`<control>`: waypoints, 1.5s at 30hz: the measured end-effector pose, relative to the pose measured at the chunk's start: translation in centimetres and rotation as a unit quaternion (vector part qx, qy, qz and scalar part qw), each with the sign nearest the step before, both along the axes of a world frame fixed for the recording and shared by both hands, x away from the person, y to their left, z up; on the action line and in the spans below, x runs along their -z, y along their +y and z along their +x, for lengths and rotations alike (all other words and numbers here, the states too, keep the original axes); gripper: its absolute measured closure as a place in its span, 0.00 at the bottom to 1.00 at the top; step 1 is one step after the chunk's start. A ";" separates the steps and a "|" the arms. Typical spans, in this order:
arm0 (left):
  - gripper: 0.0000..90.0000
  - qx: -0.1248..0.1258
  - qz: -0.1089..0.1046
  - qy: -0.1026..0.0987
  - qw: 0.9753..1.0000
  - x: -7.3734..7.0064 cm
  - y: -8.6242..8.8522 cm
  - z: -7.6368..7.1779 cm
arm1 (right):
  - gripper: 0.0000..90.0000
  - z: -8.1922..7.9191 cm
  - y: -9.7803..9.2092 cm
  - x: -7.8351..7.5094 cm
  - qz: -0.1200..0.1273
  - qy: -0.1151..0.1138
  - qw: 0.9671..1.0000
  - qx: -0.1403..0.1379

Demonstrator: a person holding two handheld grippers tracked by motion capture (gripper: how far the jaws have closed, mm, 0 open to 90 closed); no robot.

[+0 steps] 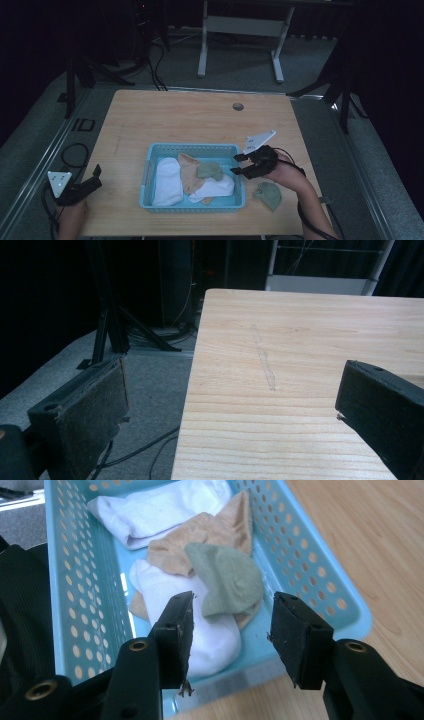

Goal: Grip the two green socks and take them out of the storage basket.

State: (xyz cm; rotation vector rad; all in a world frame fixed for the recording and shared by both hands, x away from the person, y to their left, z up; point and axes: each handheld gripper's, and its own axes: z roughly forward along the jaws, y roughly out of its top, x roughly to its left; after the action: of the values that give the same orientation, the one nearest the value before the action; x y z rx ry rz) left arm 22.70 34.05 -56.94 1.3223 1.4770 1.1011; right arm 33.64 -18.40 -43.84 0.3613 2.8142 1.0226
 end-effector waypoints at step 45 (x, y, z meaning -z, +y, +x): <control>0.01 0.001 -0.002 0.000 1.000 0.0 0.1 0.0 | 0.94 1.3 7.3 6.4 -0.122 -0.001 0.991 -0.049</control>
State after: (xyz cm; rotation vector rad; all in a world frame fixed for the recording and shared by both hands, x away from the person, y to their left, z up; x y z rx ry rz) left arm 22.70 34.11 -56.93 1.3210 1.4762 1.0965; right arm 34.96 -11.07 -50.26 0.1970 2.9348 0.6808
